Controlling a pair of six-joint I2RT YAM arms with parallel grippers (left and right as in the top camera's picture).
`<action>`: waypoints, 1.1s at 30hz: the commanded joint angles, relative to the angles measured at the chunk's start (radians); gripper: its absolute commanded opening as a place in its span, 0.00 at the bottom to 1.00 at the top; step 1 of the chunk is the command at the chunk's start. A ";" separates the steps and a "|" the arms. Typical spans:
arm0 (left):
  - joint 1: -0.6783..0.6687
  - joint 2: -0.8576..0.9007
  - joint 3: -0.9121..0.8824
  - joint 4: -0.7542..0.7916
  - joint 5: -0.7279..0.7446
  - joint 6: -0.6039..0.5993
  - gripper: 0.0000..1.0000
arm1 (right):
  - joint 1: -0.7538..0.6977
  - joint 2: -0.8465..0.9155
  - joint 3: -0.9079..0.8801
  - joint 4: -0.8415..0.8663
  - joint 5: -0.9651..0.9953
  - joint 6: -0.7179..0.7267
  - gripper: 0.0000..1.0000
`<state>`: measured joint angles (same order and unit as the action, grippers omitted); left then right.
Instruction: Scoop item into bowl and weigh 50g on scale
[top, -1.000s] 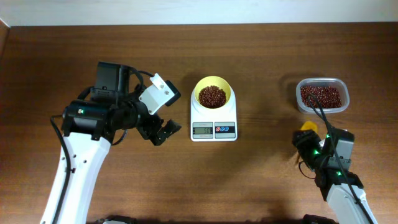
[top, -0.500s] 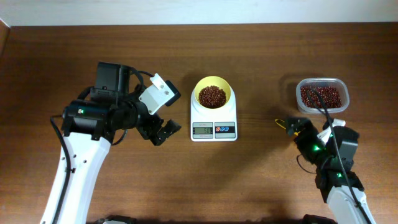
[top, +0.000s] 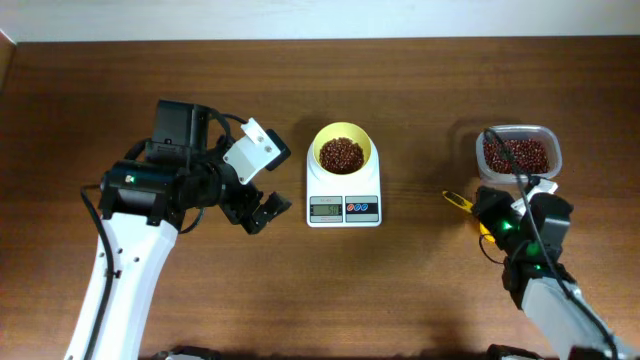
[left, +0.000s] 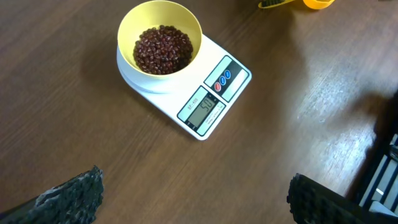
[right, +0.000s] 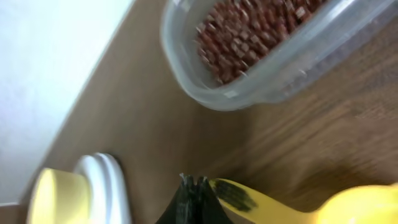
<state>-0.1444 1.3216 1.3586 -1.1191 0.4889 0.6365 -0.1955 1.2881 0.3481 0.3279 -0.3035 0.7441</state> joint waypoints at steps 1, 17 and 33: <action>0.003 0.004 -0.002 -0.001 0.000 0.016 0.99 | 0.006 0.076 0.051 0.006 0.012 -0.060 0.04; 0.003 0.004 -0.002 -0.001 0.000 0.016 0.99 | 0.117 0.145 0.092 -0.060 0.066 -0.079 0.04; 0.003 0.004 -0.002 -0.001 0.000 0.016 0.99 | 0.117 -0.101 0.092 0.088 -0.168 -0.108 0.99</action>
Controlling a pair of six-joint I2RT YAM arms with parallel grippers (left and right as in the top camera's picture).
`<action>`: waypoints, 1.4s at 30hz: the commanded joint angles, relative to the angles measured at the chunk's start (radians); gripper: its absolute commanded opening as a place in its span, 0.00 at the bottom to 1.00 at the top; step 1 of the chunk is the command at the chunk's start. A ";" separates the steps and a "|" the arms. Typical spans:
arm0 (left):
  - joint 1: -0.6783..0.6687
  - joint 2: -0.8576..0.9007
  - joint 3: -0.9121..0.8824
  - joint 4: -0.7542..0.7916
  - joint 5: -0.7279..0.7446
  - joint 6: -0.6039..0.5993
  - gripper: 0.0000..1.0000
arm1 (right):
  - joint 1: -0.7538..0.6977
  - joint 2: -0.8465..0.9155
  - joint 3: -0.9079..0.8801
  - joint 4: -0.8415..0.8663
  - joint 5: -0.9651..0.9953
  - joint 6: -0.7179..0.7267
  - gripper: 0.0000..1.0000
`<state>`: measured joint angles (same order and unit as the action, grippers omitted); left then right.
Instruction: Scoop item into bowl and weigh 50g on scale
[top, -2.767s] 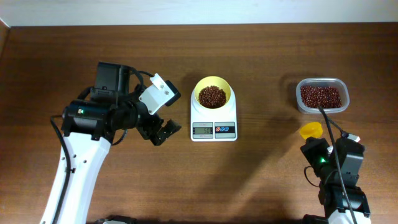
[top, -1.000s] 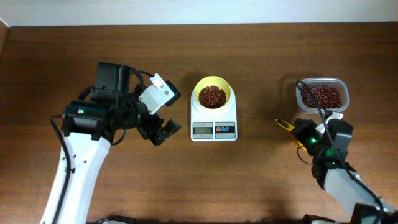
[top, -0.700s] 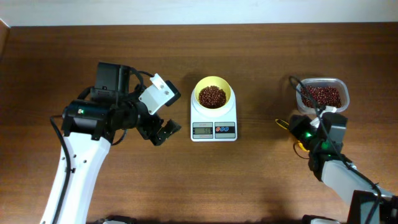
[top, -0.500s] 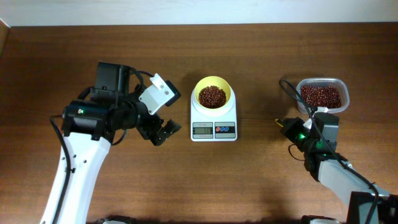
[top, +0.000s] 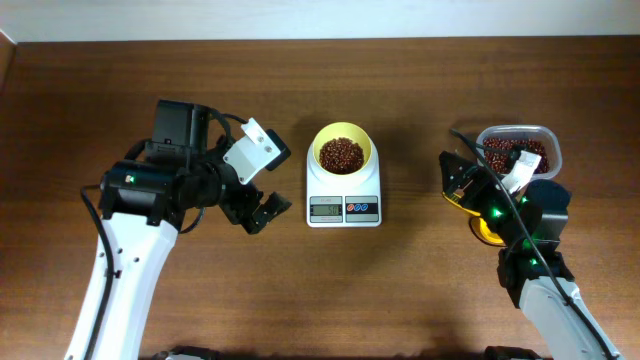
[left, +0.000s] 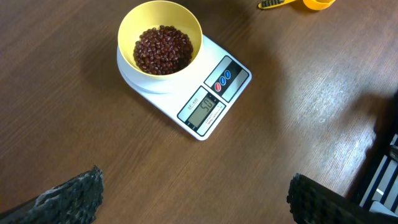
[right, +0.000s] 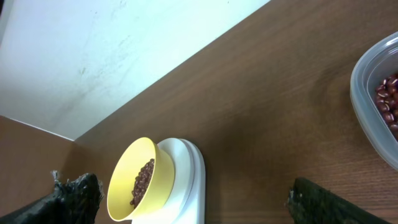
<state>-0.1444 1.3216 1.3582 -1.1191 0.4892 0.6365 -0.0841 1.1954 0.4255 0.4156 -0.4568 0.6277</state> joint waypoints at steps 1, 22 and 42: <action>0.003 0.004 -0.002 -0.001 0.000 0.016 0.99 | 0.005 -0.008 0.014 0.000 -0.015 0.008 0.99; 0.003 0.004 -0.002 -0.001 0.000 0.016 0.99 | 0.005 -0.171 0.014 -0.121 -0.230 -0.259 0.99; 0.003 0.004 -0.002 -0.001 0.000 0.016 0.99 | 0.005 -0.628 0.006 -0.710 -0.132 -0.546 0.99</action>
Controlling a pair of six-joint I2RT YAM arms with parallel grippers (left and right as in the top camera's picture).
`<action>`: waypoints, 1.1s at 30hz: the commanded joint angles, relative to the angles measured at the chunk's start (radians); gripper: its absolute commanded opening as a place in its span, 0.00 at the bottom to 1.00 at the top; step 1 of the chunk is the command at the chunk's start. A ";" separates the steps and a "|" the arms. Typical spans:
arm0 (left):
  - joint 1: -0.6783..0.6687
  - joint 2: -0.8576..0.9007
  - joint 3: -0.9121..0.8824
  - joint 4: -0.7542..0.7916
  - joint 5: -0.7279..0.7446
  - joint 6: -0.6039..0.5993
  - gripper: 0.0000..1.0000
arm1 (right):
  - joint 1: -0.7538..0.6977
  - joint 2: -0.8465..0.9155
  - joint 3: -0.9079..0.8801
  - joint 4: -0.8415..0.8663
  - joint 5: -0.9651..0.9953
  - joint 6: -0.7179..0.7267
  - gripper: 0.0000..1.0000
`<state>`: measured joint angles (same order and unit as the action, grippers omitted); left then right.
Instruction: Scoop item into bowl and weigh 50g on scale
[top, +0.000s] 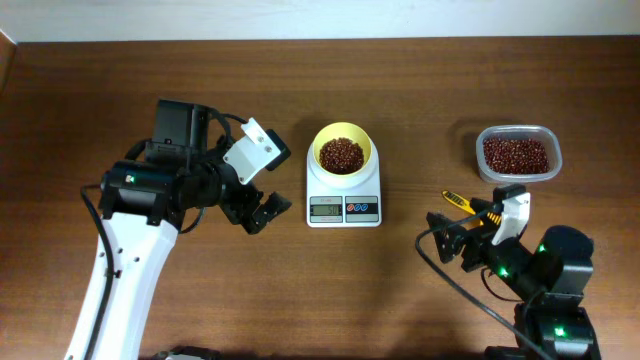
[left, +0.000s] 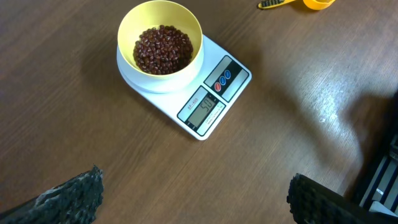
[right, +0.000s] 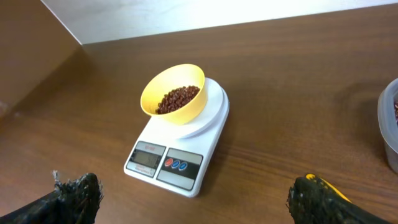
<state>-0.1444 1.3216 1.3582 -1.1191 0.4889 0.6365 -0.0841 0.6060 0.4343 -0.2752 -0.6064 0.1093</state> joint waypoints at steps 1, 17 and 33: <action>0.003 0.004 -0.002 -0.001 0.000 0.016 0.99 | 0.008 -0.045 -0.005 -0.023 0.024 -0.027 0.98; 0.003 0.004 -0.002 -0.001 0.000 0.016 0.99 | 0.162 -0.603 -0.304 0.054 0.508 -0.024 0.99; 0.003 0.004 -0.002 -0.001 0.000 0.016 0.99 | 0.162 -0.603 -0.414 0.167 0.620 -0.054 0.99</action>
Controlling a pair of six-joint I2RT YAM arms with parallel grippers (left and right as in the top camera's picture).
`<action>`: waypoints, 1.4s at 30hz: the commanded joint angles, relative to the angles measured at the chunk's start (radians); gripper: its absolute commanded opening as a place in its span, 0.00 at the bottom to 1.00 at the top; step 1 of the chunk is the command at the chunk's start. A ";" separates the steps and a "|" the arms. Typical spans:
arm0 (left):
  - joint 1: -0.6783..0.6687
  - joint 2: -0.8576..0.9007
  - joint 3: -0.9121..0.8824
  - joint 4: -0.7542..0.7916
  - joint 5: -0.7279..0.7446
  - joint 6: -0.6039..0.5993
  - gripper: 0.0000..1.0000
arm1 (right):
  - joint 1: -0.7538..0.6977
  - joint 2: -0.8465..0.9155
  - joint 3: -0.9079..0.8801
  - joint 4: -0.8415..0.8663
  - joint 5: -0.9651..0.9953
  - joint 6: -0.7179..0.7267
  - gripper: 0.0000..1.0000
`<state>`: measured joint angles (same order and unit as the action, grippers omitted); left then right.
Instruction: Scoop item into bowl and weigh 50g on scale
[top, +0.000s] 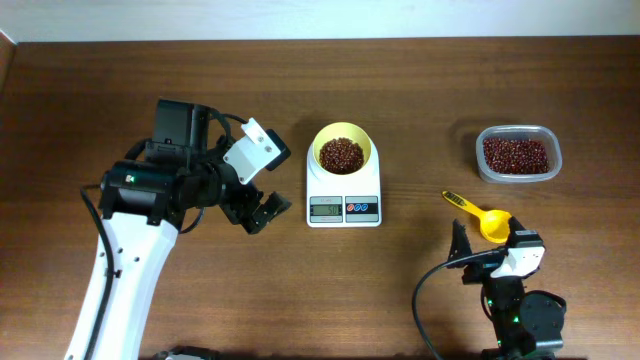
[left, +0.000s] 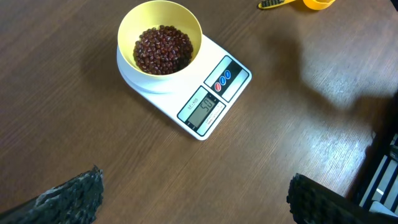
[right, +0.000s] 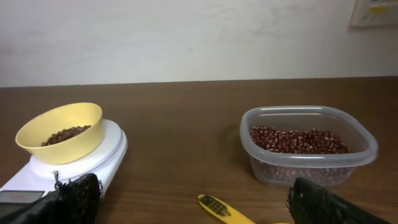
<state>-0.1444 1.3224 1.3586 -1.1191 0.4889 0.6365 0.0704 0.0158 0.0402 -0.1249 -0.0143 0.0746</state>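
Observation:
A yellow bowl (top: 343, 150) of red beans sits on the white scale (top: 344, 208), also seen as bowl (left: 160, 43) and scale (left: 208, 99). The yellow scoop (top: 479, 215) lies on the table right of the scale; its handle (right: 222, 208) shows low in the right wrist view. A clear tub (top: 517, 154) of beans stands at the far right, also tub (right: 308, 143). My left gripper (top: 262, 212) hovers open left of the scale, holding nothing. My right gripper (top: 490, 265) sits open near the front edge, just behind the scoop.
The wooden table (top: 420, 90) runs back to a pale wall (right: 186, 37). My left arm's white links (top: 120, 260) stand along the left side.
My right arm has drawn back toward the front edge and now sits low, looking level across the table at the tub and scale. The left arm, scale, bowl and scoop have not moved.
My right gripper was shut beside the scoop near the tub. Then it stood open and raised above the scoop, which lay on the table. After that it had retreated toward the front, and now it rests low at the table's front edge. The left arm stayed still throughout.

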 joint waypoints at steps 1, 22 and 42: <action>0.003 0.003 -0.002 -0.001 0.000 0.016 0.99 | 0.007 -0.013 -0.023 0.021 0.027 -0.031 0.99; 0.003 0.003 -0.002 -0.001 0.000 0.016 0.99 | 0.007 -0.013 -0.024 0.020 0.025 -0.123 0.99; 0.003 0.003 -0.002 -0.001 0.000 0.016 0.99 | 0.008 -0.013 -0.024 0.025 0.000 -0.119 0.99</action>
<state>-0.1444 1.3224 1.3582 -1.1187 0.4889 0.6365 0.0704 0.0154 0.0292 -0.1036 -0.0044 -0.0418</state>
